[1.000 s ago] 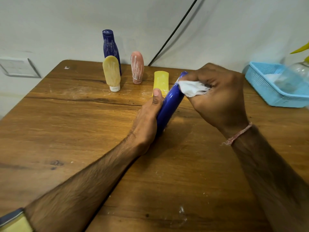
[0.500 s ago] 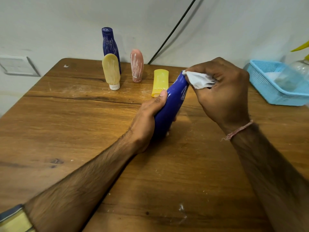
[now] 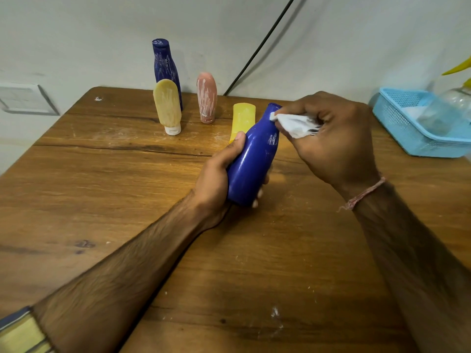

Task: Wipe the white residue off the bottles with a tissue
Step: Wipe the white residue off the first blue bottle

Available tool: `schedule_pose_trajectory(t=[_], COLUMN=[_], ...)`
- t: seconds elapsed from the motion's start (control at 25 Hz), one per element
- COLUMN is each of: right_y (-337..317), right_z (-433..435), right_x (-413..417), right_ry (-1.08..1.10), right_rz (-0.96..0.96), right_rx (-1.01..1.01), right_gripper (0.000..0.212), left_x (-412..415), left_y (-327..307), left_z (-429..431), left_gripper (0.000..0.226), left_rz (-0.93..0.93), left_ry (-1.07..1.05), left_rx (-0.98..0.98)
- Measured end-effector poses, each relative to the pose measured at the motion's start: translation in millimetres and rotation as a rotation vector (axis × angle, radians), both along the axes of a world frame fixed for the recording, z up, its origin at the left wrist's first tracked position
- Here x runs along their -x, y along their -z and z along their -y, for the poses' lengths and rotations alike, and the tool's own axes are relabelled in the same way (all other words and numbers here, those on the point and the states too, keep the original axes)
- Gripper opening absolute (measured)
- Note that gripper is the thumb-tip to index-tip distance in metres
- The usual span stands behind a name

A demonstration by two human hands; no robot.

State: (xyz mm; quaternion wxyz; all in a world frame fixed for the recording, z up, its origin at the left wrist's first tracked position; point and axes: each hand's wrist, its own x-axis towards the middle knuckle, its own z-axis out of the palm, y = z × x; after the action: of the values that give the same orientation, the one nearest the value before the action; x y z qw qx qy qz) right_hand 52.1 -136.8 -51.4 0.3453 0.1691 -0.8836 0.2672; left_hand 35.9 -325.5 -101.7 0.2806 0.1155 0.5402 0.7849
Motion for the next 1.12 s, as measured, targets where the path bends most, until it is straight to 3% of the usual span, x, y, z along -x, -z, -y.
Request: schedule_pose_trajectory(t=[0.16,0.32,0.44,0.56,0.72,0.8,0.96,1.12], right_y=[-5.0,-10.3,-11.5,-9.8,-11.4,-10.2,-8.3,-4.8], right_z=[-4.7,-7.8,-6.5,-4.3,-4.4,-2.5,0.9,4.7], right_x=[-1.6,-3.4,-6.6,-5.1,-7.9,-7.5,-7.5,-4.1], right_ry=[-0.036,-0.027,-0.108,-0.043,-0.139,-0.087,-0.213,-0.047], right_rz=[0.101,0.068,0.194,0.107,0.231,0.179,0.29,0.122], right_rx=[0.04,0.067,0.036,0.063,-0.006,0.021,-0.034,0.038], right_gripper=[0.024,0.021,0.02,0.018,0.015,0.015,0.025,0.017], left_x=[1.9,4.2,5.8,6.4,7.5,7.1,6.4,5.8], left_y=[-0.7,0.1,1.6,1.4,1.6,1.0,1.5,3.0], left_z=[1.1,2.8,3.9,3.9,4.3,4.2,3.9,2.0], left_gripper=[0.062,0.066,0.066,0.063,0.062,0.063,0.057,0.061], left_rz=[0.079,0.142,0.146,0.176,0.189,0.19,0.177,0.135], left_ry=[0.108,0.204,0.19,0.196,0.188,0.191,0.162,0.16], left_rx=[-0.073,-0.147,-0.192,-0.24,-0.265,-0.264,-0.234,-0.198])
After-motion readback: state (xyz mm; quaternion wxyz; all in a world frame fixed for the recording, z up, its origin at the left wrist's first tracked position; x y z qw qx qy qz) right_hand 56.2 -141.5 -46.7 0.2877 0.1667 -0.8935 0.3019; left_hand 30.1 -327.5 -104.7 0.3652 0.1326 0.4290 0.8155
